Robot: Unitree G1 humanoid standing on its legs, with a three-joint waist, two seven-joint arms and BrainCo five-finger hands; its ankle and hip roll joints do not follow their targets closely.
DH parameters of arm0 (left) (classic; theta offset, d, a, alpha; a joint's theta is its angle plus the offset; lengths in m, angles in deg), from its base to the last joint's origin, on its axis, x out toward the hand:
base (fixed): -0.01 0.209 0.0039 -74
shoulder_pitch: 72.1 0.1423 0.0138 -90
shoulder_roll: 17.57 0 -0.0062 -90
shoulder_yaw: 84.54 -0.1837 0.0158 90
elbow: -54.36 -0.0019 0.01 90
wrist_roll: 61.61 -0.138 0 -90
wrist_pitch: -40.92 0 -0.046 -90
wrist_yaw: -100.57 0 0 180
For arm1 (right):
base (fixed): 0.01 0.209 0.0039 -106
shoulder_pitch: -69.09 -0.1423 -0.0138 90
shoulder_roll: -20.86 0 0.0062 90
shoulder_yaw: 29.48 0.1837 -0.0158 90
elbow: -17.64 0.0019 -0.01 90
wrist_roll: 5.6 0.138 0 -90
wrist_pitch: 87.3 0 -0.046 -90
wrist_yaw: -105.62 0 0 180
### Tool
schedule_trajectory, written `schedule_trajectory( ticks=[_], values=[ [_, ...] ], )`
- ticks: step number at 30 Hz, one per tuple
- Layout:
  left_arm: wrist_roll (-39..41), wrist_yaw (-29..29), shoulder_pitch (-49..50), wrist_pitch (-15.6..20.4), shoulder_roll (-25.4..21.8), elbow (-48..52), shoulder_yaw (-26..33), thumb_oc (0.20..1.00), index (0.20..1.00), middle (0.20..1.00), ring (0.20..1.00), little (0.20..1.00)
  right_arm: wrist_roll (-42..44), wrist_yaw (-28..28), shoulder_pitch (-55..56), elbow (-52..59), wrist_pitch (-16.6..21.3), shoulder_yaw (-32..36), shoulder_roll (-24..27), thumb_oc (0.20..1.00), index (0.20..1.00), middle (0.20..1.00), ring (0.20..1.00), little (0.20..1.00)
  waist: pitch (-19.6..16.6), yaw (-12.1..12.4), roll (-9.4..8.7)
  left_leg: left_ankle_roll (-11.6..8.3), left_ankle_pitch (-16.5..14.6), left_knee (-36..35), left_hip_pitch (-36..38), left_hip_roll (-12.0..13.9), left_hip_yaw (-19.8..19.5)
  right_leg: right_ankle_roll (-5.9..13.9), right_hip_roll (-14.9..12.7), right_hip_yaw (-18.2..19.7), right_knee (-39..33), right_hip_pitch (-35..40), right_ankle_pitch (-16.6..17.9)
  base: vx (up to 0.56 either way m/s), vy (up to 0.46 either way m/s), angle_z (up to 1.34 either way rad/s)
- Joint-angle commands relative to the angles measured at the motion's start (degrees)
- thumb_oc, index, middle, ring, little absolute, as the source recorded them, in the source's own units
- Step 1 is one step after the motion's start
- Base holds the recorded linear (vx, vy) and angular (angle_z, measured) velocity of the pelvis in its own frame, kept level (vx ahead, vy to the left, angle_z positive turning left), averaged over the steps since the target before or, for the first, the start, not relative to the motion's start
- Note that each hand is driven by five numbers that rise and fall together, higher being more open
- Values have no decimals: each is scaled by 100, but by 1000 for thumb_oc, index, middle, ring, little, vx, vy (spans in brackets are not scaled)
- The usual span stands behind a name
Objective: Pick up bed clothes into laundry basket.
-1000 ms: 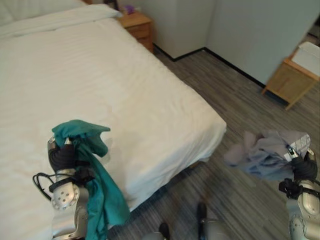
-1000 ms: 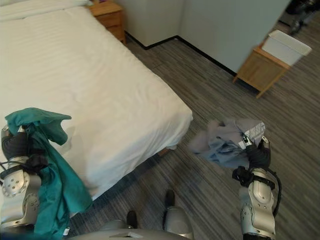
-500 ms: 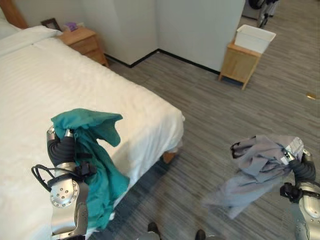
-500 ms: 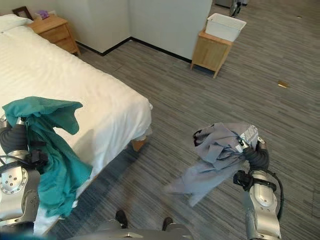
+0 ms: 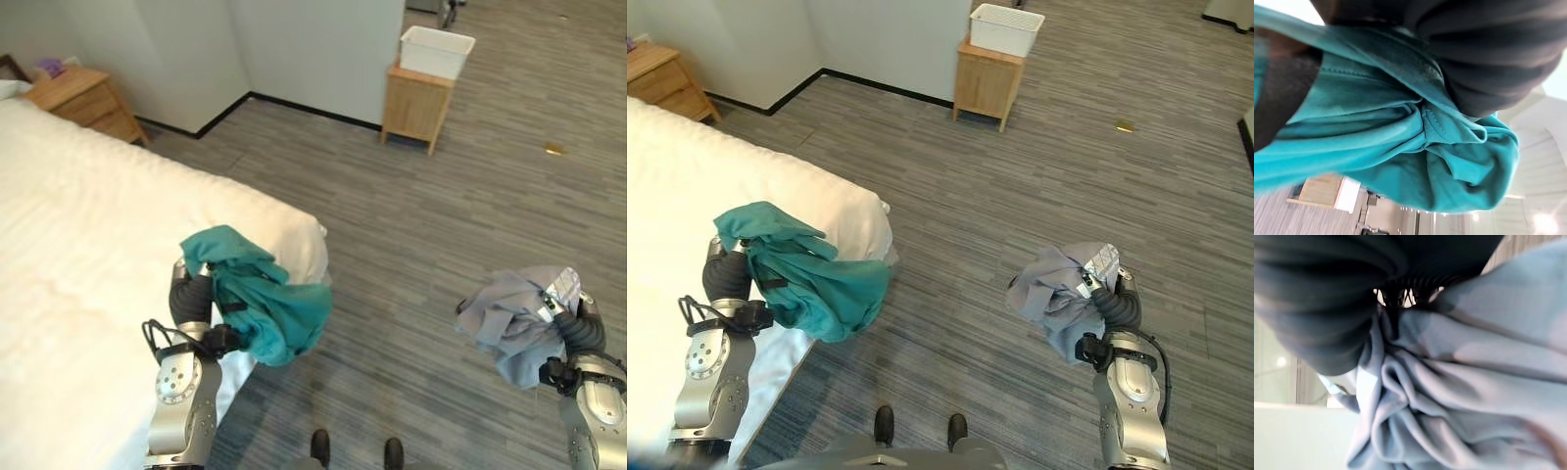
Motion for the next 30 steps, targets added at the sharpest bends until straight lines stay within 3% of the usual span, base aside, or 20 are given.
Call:
schedule_trajectory(
  ticks=[1,4,6,7,8,9,10,13,14,15,18,20,22,23,24,25,26,27,28,30],
  values=[
    [-186,-82,-91,380,-264,66,457,200,200,200,200,200,-36,-74,-310,141,336,109,315,200,200,200,200,200,-372,115,143,36,-44,233,-306,-213,-141,-151,377,-4,297,-202,-233,110,54,1],
    [-165,-309,14,444,-256,-28,795,200,200,200,200,200,51,-21,-483,114,372,111,306,200,200,200,200,200,-319,217,141,96,-186,365,-273,-242,-161,-132,316,48,460,-184,-314,66,53,3],
    [-127,-473,82,462,-263,-38,1008,200,200,200,200,200,-14,48,-658,86,386,54,325,200,200,200,200,200,-246,337,222,202,-339,382,-185,-225,-175,-12,245,-10,1251,-461,-453,62,72,-3],
    [-127,-473,81,460,-261,-37,1012,200,200,200,200,200,-15,49,-663,83,387,52,326,200,200,200,200,200,-247,343,218,204,-342,383,-190,-229,-166,-10,240,0,1298,-489,-479,68,82,-20],
    [-89,-490,89,478,-279,-88,1038,200,200,200,200,200,-103,43,-685,99,352,35,338,200,200,200,200,200,-110,315,278,296,-367,345,-63,-234,-170,300,155,-15,2332,-1062,7,75,58,-21],
    [-111,-521,56,473,-306,-144,1010,200,200,200,200,200,-128,58,-663,88,352,53,328,200,200,200,200,200,-22,210,312,302,-380,315,43,-228,-247,409,196,69,2596,-1366,315,142,75,-19],
    [-142,-545,-3,478,-336,-166,1002,200,200,200,200,200,-125,53,-636,101,338,84,316,200,200,200,200,200,48,109,355,297,-383,264,153,-207,-328,383,268,108,2622,-1731,359,222,23,-15],
    [-117,-509,-163,516,-394,-55,1009,200,200,200,200,200,-8,88,-529,112,409,290,293,200,200,200,200,200,99,-207,432,213,-581,43,574,-98,-546,239,392,108,2043,-2384,253,329,-51,26],
    [-117,-509,-163,516,-394,-55,1009,200,200,200,200,200,-8,88,-529,112,409,290,293,200,200,200,200,200,99,-207,432,213,-581,43,574,-98,-546,239,392,108,2043,-2384,253,428,-132,59],
    [-135,-495,-302,493,-444,-97,863,200,200,200,200,200,67,152,-440,85,446,341,287,200,200,200,200,200,113,-415,429,113,-770,24,814,12,-733,255,382,323,1549,-2503,378,485,-160,88],
    [-339,-508,-438,519,-504,-187,756,200,200,200,200,200,47,135,-371,160,450,334,246,200,200,200,200,200,65,-577,437,-56,-1082,23,1270,247,-757,361,130,-148,706,-2723,607,544,-203,85],
    [-416,-511,-378,539,-491,-157,774,200,200,200,200,200,-10,99,-332,199,441,329,282,200,200,200,200,200,-42,-642,473,-150,-1152,56,1508,384,-722,410,-61,-640,650,-2712,766,527,-234,-75],
    [-372,-504,-304,531,-410,-163,856,200,200,200,200,200,-13,35,-312,181,413,208,304,200,200,200,200,200,-169,-600,471,-301,-984,548,1551,505,-564,288,-141,-1028,827,-2404,784,500,-214,-22],
    [-354,-511,-261,530,-369,-205,901,200,200,200,200,200,16,34,-357,84,403,199,363,200,200,200,200,200,-237,-588,532,-424,-709,970,1517,642,-451,200,-11,-1068,916,-2264,679,305,-133,-24],
    [-354,-510,-259,531,-360,-202,907,200,200,200,200,200,23,32,-368,70,411,195,377,200,200,200,200,200,-244,-611,517,-435,-688,981,1484,626,-474,185,-35,-1079,907,-2279,703,563,-287,-21],
    [-232,-539,-206,527,-279,-246,990,200,200,200,200,200,122,60,-502,56,426,145,471,200,200,200,200,200,-302,-544,542,-641,362,2575,1101,830,-242,-67,138,-1164,1021,-1859,448,544,-395,-36],
    [-157,-531,-201,527,-265,-240,1027,200,200,200,200,200,194,75,-565,79,456,146,522,200,200,200,200,200,-251,-508,415,-705,681,3564,680,850,-124,-226,120,-1171,948,-1614,358,760,-516,-25],
    [-128,-509,-173,536,-293,-223,1052,200,200,200,200,200,259,103,-616,33,485,143,569,200,200,200,200,200,-156,-366,317,-709,776,4247,274,761,-120,-359,164,-1089,891,-1333,207,488,-425,-49],
    [-190,-529,-198,508,-348,-208,1041,200,200,200,200,200,261,178,-680,-2,496,157,616,200,200,200,200,200,-19,-249,188,-599,616,4700,-99,693,-52,-454,178,-978,820,-1124,109,468,-332,-32],
    [-160,-549,-269,499,-361,-220,993,200,200,200,200,200,271,346,-709,-36,477,206,680,200,200,200,200,200,134,-57,99,-520,387,4796,-788,772,158,-454,214,-792,624,-656,-16,413,-213,-28]
  ],
)
